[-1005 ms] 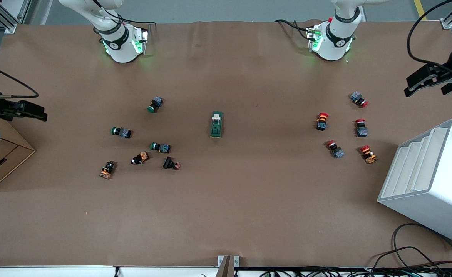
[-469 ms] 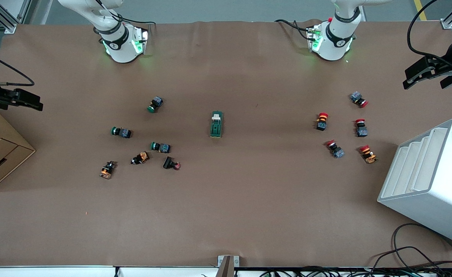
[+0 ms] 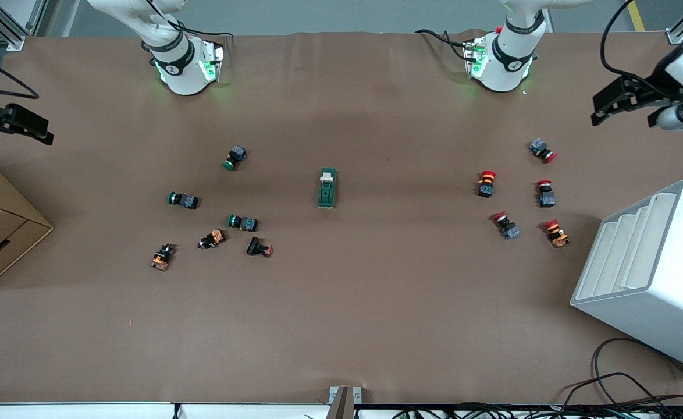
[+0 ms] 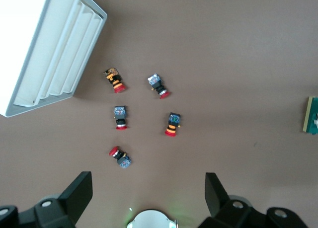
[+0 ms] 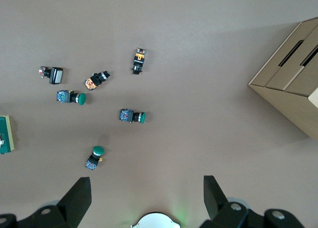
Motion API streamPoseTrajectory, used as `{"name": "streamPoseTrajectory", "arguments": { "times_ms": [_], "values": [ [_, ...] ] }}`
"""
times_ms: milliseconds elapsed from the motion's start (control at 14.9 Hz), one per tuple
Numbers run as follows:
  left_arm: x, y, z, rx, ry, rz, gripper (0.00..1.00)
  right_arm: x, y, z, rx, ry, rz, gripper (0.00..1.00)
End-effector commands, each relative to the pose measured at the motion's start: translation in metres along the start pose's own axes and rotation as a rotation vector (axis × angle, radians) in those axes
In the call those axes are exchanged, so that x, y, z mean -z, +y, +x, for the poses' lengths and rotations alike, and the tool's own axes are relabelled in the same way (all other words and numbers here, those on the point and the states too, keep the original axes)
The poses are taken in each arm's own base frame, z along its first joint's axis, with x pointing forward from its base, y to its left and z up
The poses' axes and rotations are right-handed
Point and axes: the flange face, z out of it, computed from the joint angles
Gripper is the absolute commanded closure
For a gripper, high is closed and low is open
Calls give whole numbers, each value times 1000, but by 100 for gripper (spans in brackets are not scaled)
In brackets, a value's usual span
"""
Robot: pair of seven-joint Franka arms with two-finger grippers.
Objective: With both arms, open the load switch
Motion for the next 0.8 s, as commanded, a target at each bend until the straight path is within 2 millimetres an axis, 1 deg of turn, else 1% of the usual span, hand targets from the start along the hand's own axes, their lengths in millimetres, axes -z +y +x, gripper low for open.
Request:
{"name": "streamPoseTrajectory", "arguments": {
  "times_ms": [0,134,268,335,603,737],
  "values": [
    [0,0,-20,-10,26,-3,0,3,1,-19,9,16,5,0],
    [-6,2,-27,-14,14,0,0,3,1,-28,11,16,5,0],
    [-6,1,-25,-14,20,1,0,4,-7,-32,25,20,0,0],
    [-5,2,-22,-15,23,2,0,4,-12,-32,36,28,-2,0],
    [-3,0,-21,-12,28,12,0,2,-14,-28,37,48,2,0],
    [-1,-4,-20,-2,30,11,0,4,-13,-28,33,59,44,0]
  ]
}}
